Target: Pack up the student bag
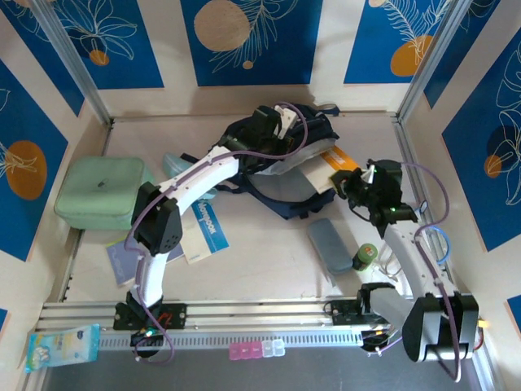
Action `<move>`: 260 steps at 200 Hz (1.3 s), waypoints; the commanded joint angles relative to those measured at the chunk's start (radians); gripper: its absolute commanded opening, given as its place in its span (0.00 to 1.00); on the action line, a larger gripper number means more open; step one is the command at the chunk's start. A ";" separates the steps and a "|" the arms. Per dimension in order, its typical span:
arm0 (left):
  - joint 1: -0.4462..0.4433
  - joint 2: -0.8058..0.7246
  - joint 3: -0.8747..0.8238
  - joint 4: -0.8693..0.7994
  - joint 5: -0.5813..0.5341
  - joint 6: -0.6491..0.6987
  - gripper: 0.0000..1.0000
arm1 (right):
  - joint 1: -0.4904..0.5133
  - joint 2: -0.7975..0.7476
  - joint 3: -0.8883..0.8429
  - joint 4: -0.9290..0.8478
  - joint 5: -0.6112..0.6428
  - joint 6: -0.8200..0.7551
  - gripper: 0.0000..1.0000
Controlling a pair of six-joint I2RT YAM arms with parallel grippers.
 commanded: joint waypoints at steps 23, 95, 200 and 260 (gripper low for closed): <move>0.028 -0.054 0.108 0.067 0.061 -0.034 0.00 | 0.107 0.160 0.009 0.333 0.042 0.032 0.00; 0.071 -0.021 0.144 0.071 0.114 -0.108 0.00 | 0.203 0.660 0.198 0.706 0.147 0.071 0.00; 0.102 0.015 0.145 0.048 0.168 -0.151 0.00 | 0.257 0.912 0.402 0.474 0.232 0.141 0.54; 0.119 0.034 0.131 0.045 0.189 -0.160 0.00 | 0.236 0.573 0.219 0.143 0.285 0.211 0.64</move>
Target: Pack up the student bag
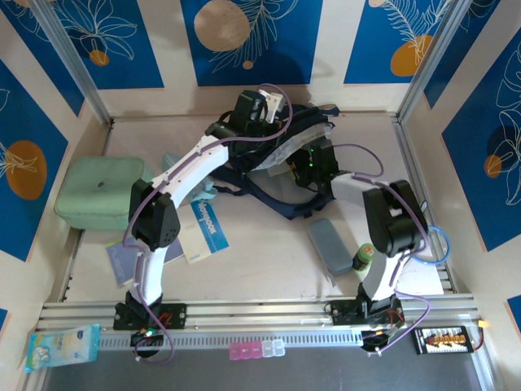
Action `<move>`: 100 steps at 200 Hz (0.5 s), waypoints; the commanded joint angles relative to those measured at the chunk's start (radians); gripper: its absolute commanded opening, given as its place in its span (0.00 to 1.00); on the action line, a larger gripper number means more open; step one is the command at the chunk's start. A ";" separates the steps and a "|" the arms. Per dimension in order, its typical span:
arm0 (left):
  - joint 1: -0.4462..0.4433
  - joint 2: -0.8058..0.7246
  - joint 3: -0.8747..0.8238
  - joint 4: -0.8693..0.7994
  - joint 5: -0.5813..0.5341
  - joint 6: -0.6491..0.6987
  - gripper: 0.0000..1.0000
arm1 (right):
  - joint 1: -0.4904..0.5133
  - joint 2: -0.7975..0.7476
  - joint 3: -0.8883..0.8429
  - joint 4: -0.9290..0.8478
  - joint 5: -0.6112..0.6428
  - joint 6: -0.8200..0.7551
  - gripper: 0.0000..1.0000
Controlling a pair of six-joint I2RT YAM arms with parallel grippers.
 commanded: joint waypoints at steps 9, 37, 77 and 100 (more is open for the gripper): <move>0.028 0.007 0.030 0.077 0.017 -0.024 0.00 | -0.030 -0.172 -0.091 -0.237 0.045 0.050 0.63; 0.028 -0.007 -0.047 0.107 0.045 -0.021 0.00 | -0.045 -0.355 -0.150 -0.470 0.194 -0.024 0.62; 0.026 -0.018 -0.191 0.102 0.114 -0.023 0.08 | -0.087 -0.609 -0.191 -0.703 0.347 -0.211 0.68; 0.026 -0.050 -0.286 0.099 0.128 -0.023 0.22 | -0.083 -0.628 -0.079 -0.873 0.341 -0.333 0.68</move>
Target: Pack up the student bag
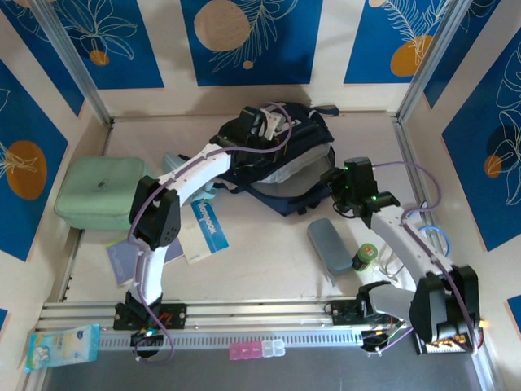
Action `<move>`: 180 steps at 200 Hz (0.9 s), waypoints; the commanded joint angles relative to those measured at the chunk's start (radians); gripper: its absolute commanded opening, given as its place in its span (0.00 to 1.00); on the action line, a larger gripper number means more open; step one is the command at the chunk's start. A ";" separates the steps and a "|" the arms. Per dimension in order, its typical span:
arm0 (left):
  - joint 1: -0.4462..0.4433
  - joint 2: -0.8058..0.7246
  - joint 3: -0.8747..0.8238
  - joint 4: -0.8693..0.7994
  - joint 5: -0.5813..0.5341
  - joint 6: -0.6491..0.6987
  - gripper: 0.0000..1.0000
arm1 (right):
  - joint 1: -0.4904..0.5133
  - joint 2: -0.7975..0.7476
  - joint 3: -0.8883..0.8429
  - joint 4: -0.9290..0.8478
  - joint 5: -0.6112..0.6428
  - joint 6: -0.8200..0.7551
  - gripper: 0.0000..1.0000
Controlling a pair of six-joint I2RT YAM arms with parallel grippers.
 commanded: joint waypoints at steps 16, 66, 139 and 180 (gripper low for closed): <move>0.019 -0.095 -0.130 0.003 0.056 -0.015 0.41 | 0.028 -0.022 0.147 -0.287 0.068 -0.229 0.69; 0.030 -0.326 -0.384 -0.075 -0.069 -0.089 0.76 | 0.125 0.047 0.209 -0.174 -0.090 -0.358 0.75; 0.032 -0.669 -0.849 -0.151 -0.382 -0.288 0.97 | 0.276 0.237 0.278 -0.034 -0.161 -0.375 0.89; 0.054 -0.664 -1.001 -0.101 -0.416 -0.368 0.99 | 0.310 0.323 0.325 -0.009 -0.201 -0.364 0.88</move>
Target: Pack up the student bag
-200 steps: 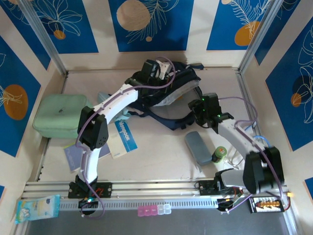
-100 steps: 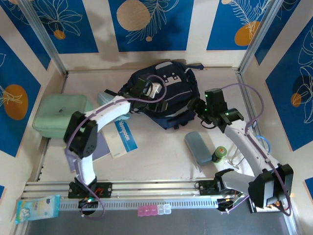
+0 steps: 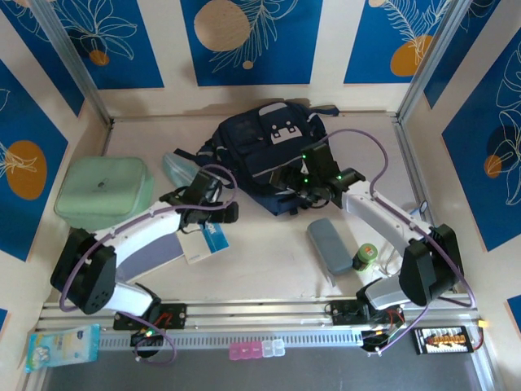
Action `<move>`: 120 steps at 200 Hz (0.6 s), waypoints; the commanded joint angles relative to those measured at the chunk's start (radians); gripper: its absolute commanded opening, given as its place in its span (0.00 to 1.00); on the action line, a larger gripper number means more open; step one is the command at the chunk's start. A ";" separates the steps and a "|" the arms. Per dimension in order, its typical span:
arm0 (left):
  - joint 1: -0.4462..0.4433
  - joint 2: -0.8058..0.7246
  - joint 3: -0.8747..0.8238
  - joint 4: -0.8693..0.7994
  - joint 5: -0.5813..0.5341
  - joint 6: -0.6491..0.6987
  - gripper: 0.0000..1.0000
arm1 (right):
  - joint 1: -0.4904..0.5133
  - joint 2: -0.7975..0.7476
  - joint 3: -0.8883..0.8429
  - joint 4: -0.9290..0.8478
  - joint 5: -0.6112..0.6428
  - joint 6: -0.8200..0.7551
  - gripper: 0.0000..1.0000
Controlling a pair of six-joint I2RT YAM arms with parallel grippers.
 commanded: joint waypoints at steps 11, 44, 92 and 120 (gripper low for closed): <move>0.023 0.033 -0.069 0.039 -0.060 -0.081 0.99 | 0.029 0.042 0.046 0.043 -0.051 -0.005 0.88; 0.008 0.111 -0.103 0.118 -0.004 -0.062 0.99 | 0.037 0.064 0.053 0.052 -0.076 0.005 0.87; -0.066 0.129 -0.154 0.180 0.065 -0.086 0.98 | 0.037 0.071 0.057 0.041 -0.062 0.006 0.87; -0.100 0.155 -0.156 0.205 0.152 -0.093 0.97 | 0.034 0.077 0.061 0.040 -0.049 0.010 0.86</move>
